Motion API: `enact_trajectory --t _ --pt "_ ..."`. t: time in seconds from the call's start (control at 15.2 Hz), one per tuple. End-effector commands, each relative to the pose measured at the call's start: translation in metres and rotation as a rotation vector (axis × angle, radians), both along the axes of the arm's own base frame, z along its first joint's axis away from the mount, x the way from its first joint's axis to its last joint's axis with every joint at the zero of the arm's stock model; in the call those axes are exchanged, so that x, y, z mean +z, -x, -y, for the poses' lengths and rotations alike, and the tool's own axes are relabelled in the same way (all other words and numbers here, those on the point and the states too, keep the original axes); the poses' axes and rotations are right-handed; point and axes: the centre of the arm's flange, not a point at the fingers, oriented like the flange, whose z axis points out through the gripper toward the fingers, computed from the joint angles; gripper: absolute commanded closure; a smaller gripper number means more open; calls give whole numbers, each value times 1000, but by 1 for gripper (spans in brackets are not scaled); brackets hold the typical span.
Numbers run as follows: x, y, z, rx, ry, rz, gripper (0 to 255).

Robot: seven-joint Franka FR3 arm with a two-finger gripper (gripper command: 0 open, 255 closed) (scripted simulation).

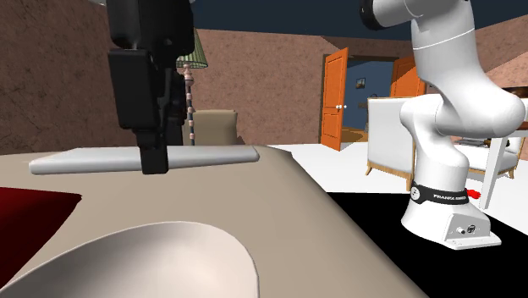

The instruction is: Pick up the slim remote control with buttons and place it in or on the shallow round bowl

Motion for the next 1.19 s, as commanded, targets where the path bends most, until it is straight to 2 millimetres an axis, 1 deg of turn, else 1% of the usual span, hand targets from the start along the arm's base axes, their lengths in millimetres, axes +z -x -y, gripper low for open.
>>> enact_trajectory --t 0.0,0.26,0.33,1.12 --pt "1 3 -26 -1 0 0 255" --pt "1 13 -78 -1 0 0 255" --pt "1 17 -99 -1 0 0 255" --pt "-62 17 -99 -1 0 0 255"
